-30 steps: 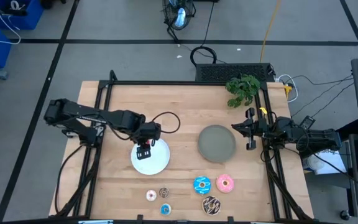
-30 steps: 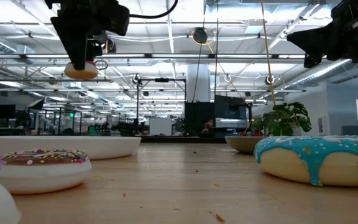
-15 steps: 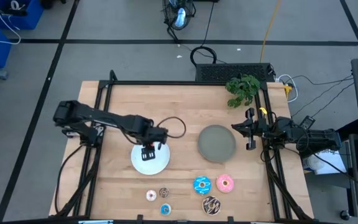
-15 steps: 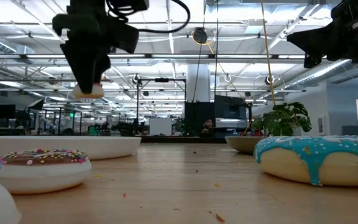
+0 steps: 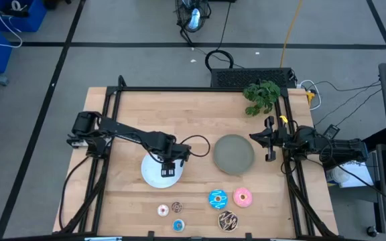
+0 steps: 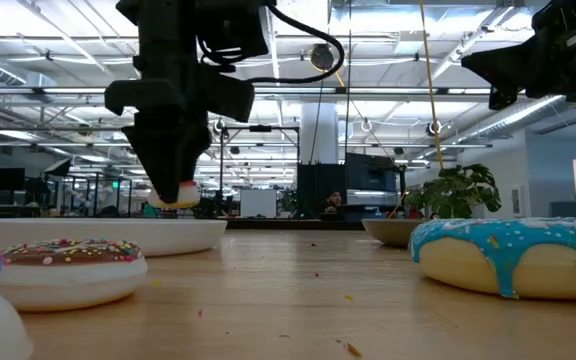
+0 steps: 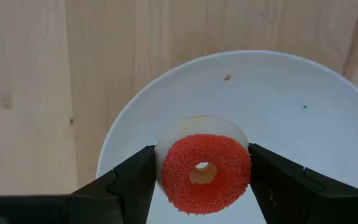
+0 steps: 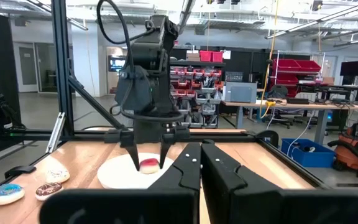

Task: Pick & Place donuts
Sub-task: Put the small orange donut on the white plate

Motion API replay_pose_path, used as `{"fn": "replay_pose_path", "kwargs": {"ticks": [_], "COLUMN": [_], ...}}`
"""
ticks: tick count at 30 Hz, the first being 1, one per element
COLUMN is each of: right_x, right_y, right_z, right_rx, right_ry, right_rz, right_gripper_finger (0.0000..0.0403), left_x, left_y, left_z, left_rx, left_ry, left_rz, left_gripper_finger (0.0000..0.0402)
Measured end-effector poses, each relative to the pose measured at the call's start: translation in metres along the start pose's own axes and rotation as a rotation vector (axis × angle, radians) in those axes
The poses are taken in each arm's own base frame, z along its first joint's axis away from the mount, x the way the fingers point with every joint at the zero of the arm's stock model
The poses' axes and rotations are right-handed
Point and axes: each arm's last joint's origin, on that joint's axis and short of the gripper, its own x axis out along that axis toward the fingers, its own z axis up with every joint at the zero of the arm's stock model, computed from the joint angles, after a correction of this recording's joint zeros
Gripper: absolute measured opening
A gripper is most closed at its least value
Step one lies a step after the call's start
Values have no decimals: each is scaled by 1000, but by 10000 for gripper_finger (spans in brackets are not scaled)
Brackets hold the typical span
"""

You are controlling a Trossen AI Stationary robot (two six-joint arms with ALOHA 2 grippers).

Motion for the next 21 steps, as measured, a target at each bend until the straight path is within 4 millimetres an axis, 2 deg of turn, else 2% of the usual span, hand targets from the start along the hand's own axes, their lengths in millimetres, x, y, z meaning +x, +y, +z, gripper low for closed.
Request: {"fn": "replay_pose_path", "kwargs": {"ticks": [12,21], "right_x": [0,0], "right_y": [0,0], "right_z": [0,0], "right_rx": [12,16], "right_ry": [-1,-1], "right_rz": [0,0], "right_gripper_finger": [0,0], "left_x": [14,16], "left_y": [-2,-2], "left_z": [3,6], "left_rx": [33,27], "left_ry": [30,10], "left_rz": [-14,-34], "left_gripper_finger": [241,241]}}
